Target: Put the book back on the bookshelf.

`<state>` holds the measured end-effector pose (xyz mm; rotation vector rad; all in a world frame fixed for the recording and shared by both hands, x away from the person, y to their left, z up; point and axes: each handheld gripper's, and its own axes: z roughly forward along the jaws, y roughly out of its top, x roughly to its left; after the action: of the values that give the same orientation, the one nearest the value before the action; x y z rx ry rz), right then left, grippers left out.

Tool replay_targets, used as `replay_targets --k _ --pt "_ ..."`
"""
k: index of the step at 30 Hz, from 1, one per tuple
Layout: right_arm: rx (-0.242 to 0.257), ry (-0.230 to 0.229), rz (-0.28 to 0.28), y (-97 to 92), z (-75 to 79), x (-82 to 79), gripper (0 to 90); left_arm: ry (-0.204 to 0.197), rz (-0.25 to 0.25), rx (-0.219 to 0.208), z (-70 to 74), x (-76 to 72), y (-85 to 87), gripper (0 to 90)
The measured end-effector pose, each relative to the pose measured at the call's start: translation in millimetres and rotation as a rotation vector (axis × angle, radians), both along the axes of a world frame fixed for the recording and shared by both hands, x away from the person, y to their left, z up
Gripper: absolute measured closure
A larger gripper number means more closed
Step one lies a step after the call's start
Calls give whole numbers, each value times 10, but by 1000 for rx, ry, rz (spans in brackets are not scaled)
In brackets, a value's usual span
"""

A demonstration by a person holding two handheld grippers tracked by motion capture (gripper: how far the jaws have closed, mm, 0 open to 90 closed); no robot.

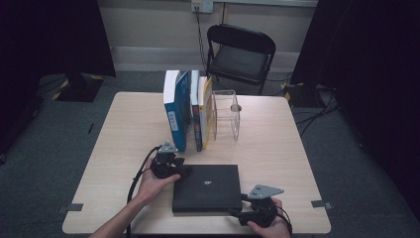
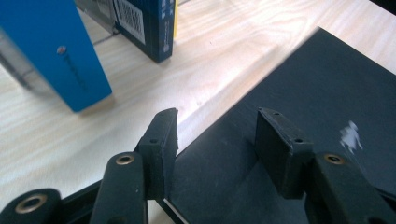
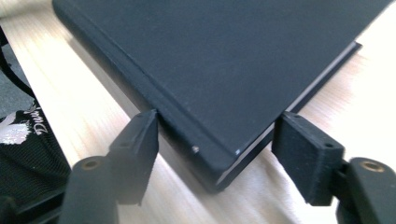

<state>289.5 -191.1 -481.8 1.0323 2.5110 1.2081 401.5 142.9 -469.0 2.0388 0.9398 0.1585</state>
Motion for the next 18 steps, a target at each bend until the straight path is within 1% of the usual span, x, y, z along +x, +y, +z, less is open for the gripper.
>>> replay_targets --k 2,5,7,8,9,10,11,13,14,15,17,18 --pt "0 -8 -10 -27 2 22 360 5 -5 7 7 -38 41 495" --pt "-4 -11 -38 -58 6 67 364 20 8 12 20 -103 65 482" --pt "-11 -22 -50 -58 15 77 402 26 4 27 34 -132 75 469" --pt "-15 -32 -68 -60 16 84 407 29 -3 35 40 -146 79 452" --pt "-15 -32 -68 -60 16 84 407 30 -5 33 37 -162 83 452" --pt "-17 -31 -87 -73 19 120 409 39 -12 33 39 -178 99 446" --pt "-17 -31 -87 -73 19 120 409 46 -22 33 41 -196 119 446" --pt "-19 -40 -117 -83 18 169 433 58 -29 34 46 -252 146 445" --pt "-23 -47 -144 -94 20 237 438 62 -35 35 49 -287 151 441" --pt "-23 -47 -144 -94 20 237 438 65 -48 42 54 -320 164 441" --pt "-27 -53 -175 -102 22 309 455 66 -68 37 53 -414 171 442" --pt "-32 -61 -191 -103 22 346 455 73 -78 40 56 -461 177 443"
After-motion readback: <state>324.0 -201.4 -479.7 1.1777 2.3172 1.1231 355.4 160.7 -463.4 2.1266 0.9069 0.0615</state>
